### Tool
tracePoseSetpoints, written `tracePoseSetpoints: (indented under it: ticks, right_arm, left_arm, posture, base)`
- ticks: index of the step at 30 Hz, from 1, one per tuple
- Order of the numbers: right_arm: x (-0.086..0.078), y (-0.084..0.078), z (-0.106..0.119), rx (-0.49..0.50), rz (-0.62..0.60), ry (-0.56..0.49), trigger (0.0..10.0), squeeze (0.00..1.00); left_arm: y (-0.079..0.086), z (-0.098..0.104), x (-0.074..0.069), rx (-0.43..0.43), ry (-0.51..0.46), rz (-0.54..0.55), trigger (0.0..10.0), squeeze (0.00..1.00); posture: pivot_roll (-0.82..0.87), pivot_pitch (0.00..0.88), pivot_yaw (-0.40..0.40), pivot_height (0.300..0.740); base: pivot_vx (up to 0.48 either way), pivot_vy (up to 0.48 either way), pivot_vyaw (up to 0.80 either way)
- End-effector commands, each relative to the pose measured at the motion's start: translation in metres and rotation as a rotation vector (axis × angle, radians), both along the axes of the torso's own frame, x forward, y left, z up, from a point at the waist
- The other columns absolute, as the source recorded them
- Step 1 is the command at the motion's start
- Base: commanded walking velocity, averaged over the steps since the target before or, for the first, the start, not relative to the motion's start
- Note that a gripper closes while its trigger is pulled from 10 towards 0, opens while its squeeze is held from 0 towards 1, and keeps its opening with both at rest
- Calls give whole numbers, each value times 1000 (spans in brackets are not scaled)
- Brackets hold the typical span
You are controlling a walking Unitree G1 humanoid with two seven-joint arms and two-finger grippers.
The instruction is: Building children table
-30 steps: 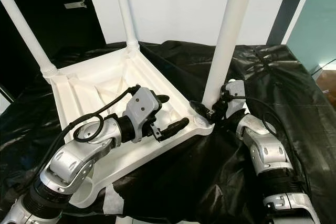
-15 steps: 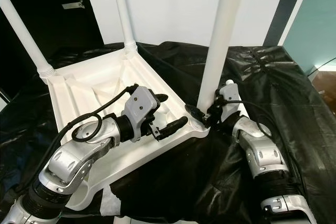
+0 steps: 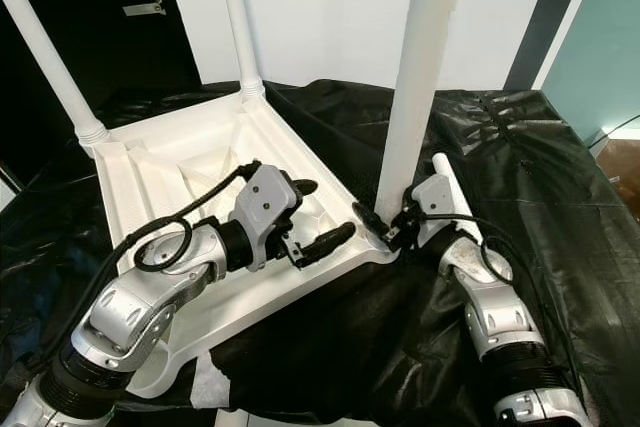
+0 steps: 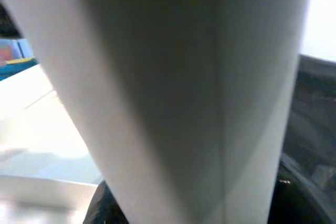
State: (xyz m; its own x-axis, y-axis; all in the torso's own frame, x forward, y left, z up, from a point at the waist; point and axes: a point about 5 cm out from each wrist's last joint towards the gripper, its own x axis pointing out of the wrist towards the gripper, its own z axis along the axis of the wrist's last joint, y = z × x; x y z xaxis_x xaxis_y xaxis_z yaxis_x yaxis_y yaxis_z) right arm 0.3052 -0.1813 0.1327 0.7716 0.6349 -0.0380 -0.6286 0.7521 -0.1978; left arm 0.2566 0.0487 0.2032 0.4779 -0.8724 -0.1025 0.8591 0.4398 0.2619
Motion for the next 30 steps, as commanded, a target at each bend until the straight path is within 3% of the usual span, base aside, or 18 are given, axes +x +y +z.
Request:
tracePoseSetpoints:
  ticks: [1,19,30]
  right_arm:
    - [-11,-12,-39,-33,12,230,10000,0]
    - [3,-31,-29,-102,268,362,10000,0]
    - [4,-30,-25,-45,375,387,10000,0]
  left_arm:
    - [2,1,1,18,-1,-34,10000,0]
    - [2,4,1,23,-10,-30,10000,0]
    - [5,3,0,27,-7,-33,10000,0]
  posture:
    - [-37,13,27,740]
    - [-21,14,31,740]
    - [-15,12,39,740]
  base:
    - [0,0,0]
    - [0,0,0]
    - [0,0,0]
